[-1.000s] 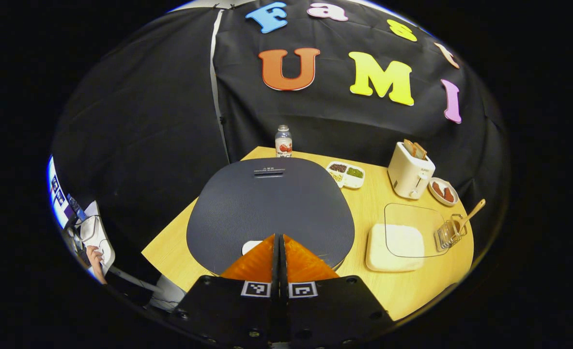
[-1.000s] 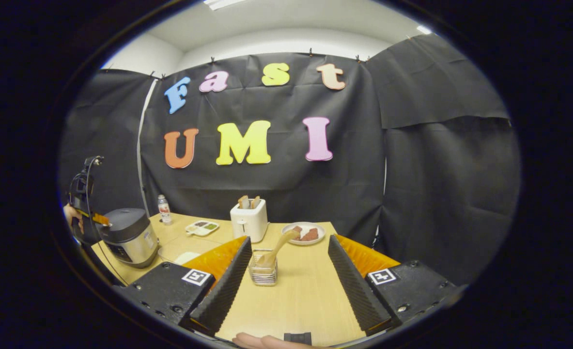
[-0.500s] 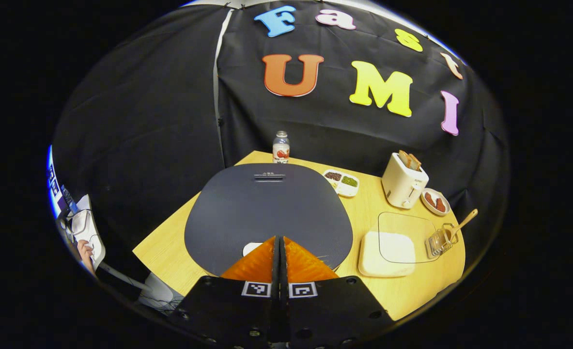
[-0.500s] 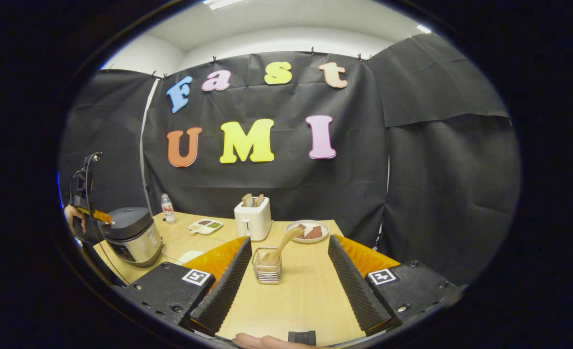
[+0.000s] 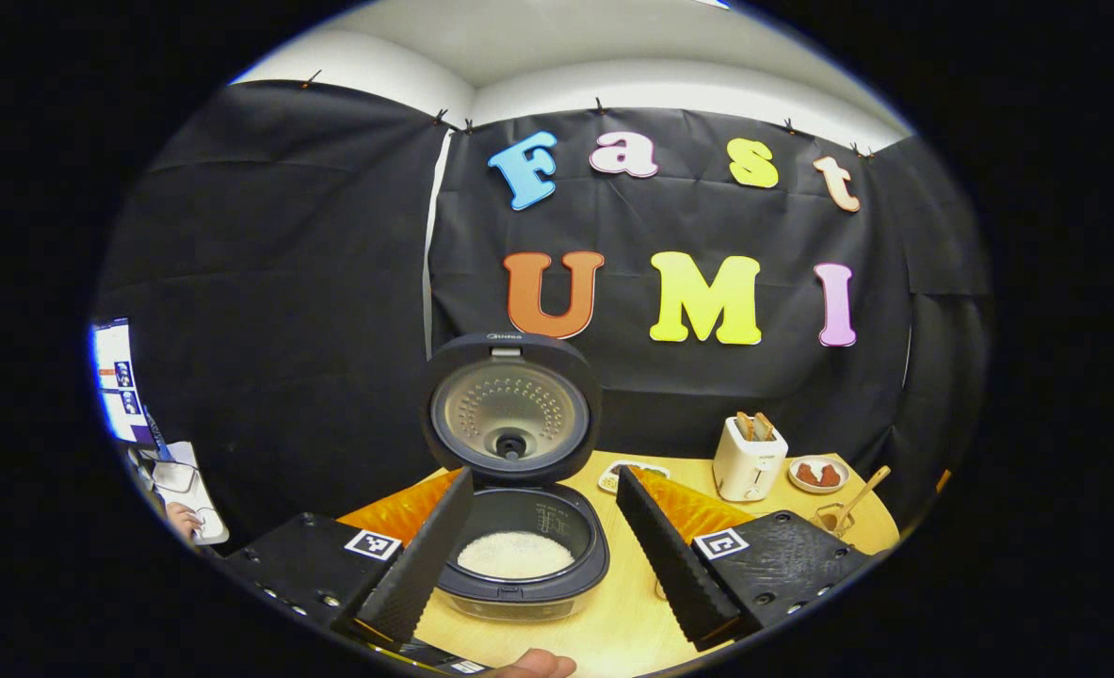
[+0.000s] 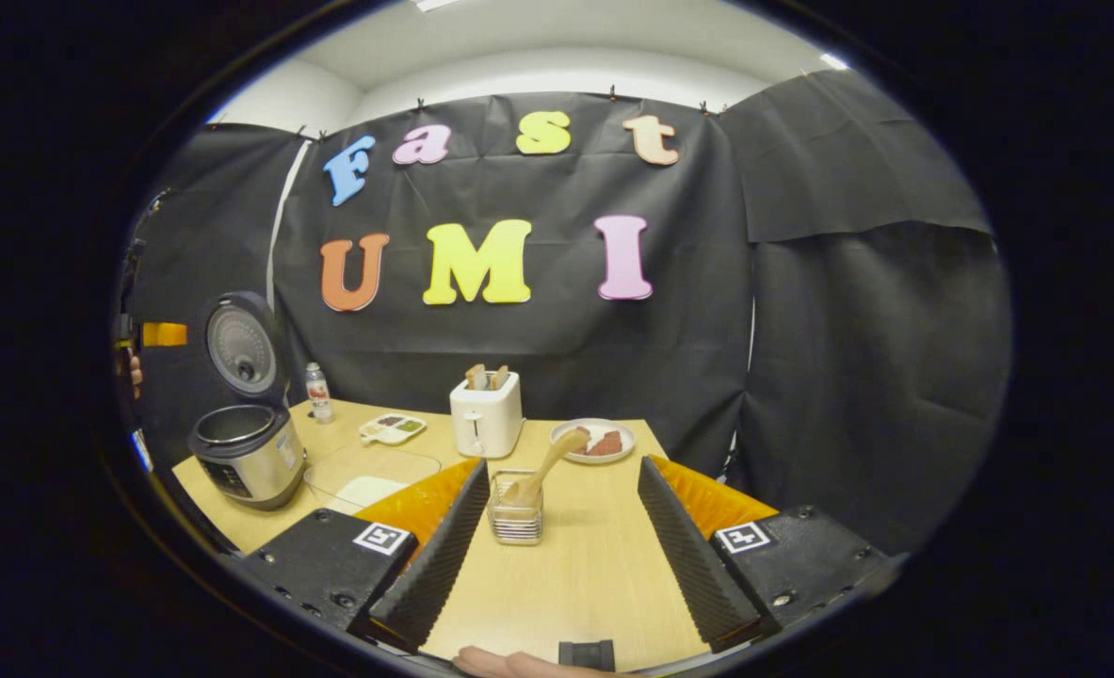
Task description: Close the left gripper, press the button to open the rice cooker; take a wooden spoon from the chopstick holder with the right hand, scoop a spoonful of rice and pour it into the rice cooker, then put the wooden spoon back into the chopstick holder.
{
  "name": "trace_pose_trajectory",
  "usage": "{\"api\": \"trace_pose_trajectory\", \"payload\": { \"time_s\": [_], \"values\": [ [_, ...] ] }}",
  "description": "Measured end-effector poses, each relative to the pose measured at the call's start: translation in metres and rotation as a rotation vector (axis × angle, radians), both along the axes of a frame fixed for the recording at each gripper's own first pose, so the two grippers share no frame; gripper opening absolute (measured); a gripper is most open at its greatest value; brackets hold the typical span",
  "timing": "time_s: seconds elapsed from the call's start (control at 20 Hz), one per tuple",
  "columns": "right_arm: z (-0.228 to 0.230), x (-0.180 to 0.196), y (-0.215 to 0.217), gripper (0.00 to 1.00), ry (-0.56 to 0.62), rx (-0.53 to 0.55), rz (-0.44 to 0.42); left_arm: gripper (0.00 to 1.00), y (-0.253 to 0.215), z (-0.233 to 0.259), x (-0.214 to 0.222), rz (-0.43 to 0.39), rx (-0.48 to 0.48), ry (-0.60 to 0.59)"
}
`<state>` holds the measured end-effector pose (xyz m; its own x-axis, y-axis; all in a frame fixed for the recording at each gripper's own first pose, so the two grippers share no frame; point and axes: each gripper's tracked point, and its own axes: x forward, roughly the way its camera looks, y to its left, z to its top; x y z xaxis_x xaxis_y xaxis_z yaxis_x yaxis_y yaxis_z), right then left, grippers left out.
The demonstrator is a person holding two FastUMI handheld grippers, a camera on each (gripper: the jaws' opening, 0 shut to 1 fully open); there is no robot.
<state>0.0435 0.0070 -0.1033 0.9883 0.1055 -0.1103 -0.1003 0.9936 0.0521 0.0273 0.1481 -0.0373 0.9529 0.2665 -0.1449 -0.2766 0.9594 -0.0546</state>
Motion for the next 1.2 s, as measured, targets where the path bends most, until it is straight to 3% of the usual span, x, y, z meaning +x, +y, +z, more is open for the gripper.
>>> {"api": "trace_pose_trajectory", "payload": {
  "time_s": [0.3, 0.55, 0.6, 0.65, 0.95, 1.2],
  "values": [
    [-0.022, 0.038, 0.01, 1.0, 0.034, 0.025, 0.01, 0.97, -0.033, -0.015, -0.022, -0.067, -0.037, -0.018],
    [-0.049, 0.089, 0.021, 1.0, 0.071, 0.059, 0.025, 0.95, -0.051, -0.019, -0.046, -0.07, 0.035, -0.074],
    [-0.054, 0.101, 0.022, 1.0, 0.078, 0.066, 0.028, 1.0, -0.053, -0.019, -0.05, -0.062, 0.043, -0.083],
    [-0.059, 0.111, 0.025, 1.0, 0.091, 0.077, 0.033, 0.95, -0.058, -0.021, -0.054, -0.067, 0.044, -0.09],
    [-0.087, 0.173, 0.048, 1.0, 0.144, 0.111, 0.117, 0.95, -0.082, -0.032, -0.079, -0.124, -0.003, -0.132],
    [-0.112, 0.217, 0.047, 1.0, 0.195, 0.104, 0.093, 0.95, -0.091, -0.048, -0.086, -0.177, 0.002, -0.108]
  ]
}}
